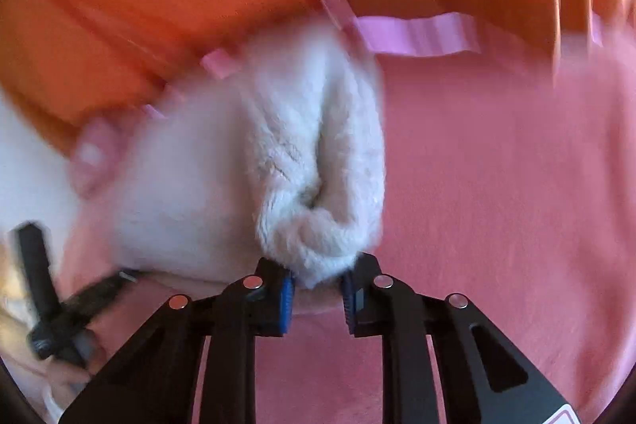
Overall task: Fold small clothes
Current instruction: 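Open both tools and release the folded sweater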
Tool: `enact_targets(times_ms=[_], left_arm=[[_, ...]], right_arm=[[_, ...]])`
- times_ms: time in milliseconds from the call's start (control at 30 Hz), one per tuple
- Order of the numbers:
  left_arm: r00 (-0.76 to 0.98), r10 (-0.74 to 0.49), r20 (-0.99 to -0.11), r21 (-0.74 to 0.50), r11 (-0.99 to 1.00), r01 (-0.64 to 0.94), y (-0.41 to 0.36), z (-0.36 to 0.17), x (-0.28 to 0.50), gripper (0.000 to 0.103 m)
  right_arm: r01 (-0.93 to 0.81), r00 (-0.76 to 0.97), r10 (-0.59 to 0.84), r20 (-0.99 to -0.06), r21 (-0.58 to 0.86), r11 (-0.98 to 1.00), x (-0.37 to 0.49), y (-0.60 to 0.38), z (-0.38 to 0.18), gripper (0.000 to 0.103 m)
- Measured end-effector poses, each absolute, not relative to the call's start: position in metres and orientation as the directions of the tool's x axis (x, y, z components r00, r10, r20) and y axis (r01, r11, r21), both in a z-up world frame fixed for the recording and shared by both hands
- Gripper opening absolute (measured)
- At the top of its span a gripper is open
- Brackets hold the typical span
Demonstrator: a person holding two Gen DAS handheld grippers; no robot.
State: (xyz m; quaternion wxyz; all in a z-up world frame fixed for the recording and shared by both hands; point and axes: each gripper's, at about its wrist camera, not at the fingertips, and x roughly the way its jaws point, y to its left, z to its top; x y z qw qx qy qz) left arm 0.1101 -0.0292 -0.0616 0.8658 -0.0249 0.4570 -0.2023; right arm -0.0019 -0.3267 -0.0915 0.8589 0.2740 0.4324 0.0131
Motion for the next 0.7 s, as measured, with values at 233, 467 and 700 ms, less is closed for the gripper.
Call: enact_targets(times_ms=[233, 467, 700], left_arm=[[0.556, -0.3, -0.775, -0.096, 0.925, 0.366, -0.035, -0.042, 0.079, 0.024], [0.646, -0.43, -0.63, -0.178, 0.89, 0.419, -0.038, 0.013, 0.069, 0.039], [0.591, -0.364, -0.72, -0.193, 0.923, 0.333, -0.037, -0.034, 0.113, 0.051]], right_arm=[[0.283, 0.682, 0.042, -0.73, 0.316, 0.906, -0.043, -0.312, -0.047, 0.027], [0.182, 0.785, -0.014, -0.62, 0.209, 0.961, -0.023, -0.281, -0.013, 0.025], [0.158, 0.69, 0.078, -0.719, 0.255, 0.954, 0.002, -0.285, -0.039, 0.02]])
